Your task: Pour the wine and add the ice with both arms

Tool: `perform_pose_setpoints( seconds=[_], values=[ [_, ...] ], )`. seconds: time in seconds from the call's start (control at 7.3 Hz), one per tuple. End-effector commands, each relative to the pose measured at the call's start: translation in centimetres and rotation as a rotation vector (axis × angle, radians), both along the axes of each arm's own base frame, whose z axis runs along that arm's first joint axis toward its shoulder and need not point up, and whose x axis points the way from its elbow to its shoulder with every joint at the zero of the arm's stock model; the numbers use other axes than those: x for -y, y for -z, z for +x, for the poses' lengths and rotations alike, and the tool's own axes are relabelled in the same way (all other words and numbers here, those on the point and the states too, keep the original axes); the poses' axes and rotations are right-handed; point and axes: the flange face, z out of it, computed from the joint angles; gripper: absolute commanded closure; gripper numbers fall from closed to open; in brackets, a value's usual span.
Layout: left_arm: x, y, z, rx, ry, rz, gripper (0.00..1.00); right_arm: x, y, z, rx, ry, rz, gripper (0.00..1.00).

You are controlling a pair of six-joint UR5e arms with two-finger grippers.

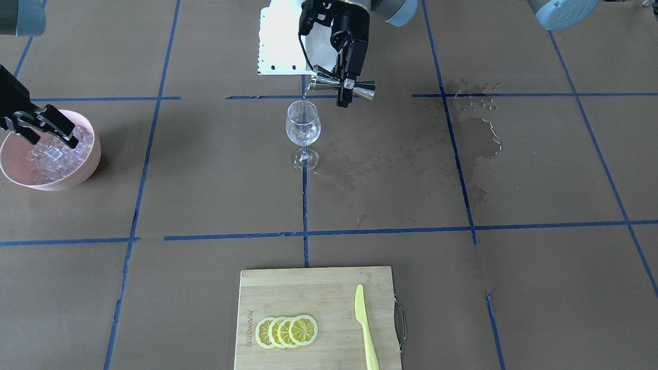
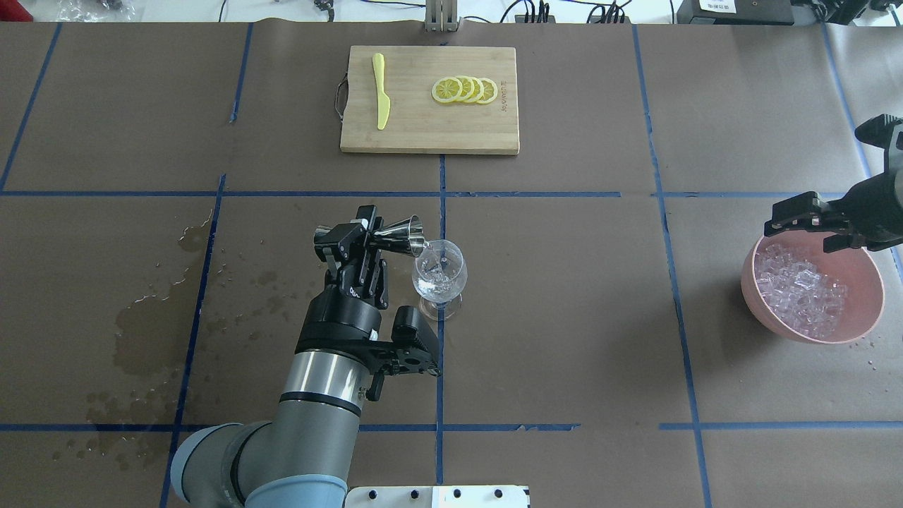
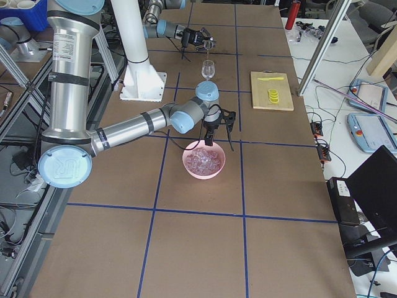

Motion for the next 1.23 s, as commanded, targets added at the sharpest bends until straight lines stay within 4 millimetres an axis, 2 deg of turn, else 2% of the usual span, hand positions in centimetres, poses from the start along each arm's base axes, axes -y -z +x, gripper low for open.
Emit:
perform_pose_setpoints(
  seconds=[0.0, 0.55, 1.1],
  values=[
    [0.01, 0.02, 0.05, 0.097, -0.005, 0.022, 1.0, 0.0, 0.01, 0.0, 0.0, 0.0, 0.0, 0.0],
    [0.0, -0.67, 0.65, 0.192, 0.02, 0.04, 1.0, 0.0, 0.03, 0.0, 0.001, 0.0, 0.001, 0.0],
    [-0.24, -0.61, 0.62, 0.177, 0.023, 0.041, 1.0, 0.02, 0.18, -0.01, 0.003, 0.0, 0.004, 0.0]
  ],
)
